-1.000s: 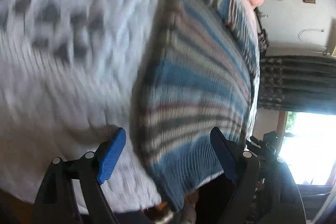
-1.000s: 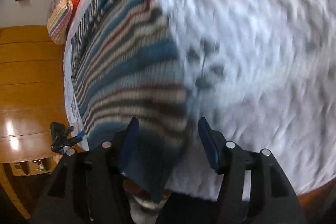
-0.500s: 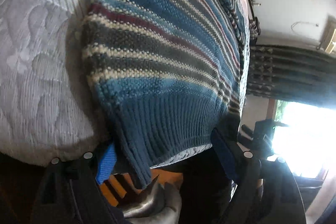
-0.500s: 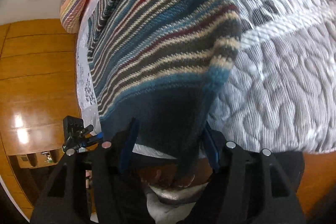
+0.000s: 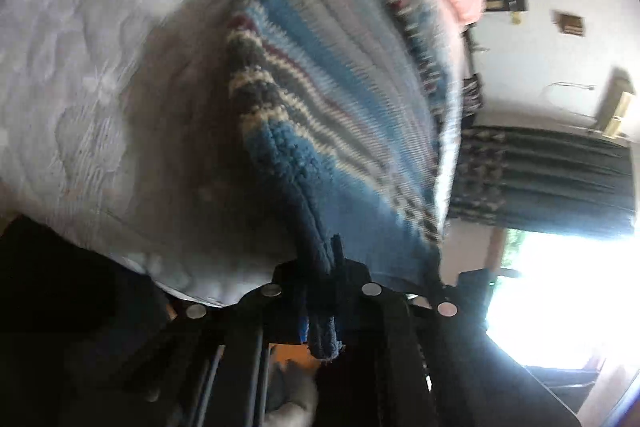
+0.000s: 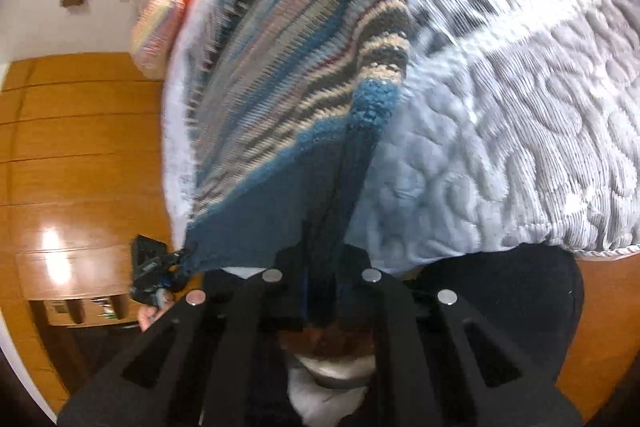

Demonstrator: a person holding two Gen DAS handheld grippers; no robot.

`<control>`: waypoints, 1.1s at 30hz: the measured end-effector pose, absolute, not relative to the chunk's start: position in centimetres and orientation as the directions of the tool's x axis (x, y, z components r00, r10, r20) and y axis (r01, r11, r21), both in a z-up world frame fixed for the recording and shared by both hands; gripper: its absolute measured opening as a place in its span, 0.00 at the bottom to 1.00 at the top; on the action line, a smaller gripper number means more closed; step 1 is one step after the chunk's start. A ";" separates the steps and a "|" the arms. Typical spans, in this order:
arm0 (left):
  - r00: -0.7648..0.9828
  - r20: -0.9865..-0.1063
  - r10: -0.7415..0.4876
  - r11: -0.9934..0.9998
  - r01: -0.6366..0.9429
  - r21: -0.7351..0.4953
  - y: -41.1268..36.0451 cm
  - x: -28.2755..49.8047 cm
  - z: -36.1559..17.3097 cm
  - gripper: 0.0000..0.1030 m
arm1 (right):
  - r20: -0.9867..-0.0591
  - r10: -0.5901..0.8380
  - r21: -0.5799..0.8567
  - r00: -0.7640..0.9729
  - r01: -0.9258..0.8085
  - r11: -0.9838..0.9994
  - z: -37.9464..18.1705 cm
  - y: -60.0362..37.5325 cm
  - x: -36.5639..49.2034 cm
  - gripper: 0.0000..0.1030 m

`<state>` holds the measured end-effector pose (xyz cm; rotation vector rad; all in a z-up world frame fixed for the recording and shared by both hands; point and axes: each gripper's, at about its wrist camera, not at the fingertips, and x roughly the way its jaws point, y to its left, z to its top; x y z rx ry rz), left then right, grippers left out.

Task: Fold small clothes
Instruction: 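Lift the hem with both tools and fold it toward the collar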

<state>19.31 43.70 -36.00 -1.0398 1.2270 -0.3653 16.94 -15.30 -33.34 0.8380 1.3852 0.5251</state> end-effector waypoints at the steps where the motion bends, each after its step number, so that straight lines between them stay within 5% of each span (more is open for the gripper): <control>1: 0.373 -0.571 -0.731 0.504 -0.268 -0.821 43.7 19.2 -35.0 0.08 | -0.615 0.772 0.788 0.159 0.143 0.598 -32.7 -15.5 16.9 0.06; 13: 0.504 -0.458 -0.733 0.447 -0.151 -0.882 45.6 22.3 -26.3 0.08 | -0.463 0.837 0.883 0.292 0.067 0.465 -25.6 -17.4 21.2 0.06; 33: 0.450 -0.557 -0.698 0.504 -0.244 -0.829 48.2 37.3 -28.2 0.08 | -0.553 0.790 0.829 0.264 0.081 0.553 -26.6 -14.3 37.2 0.07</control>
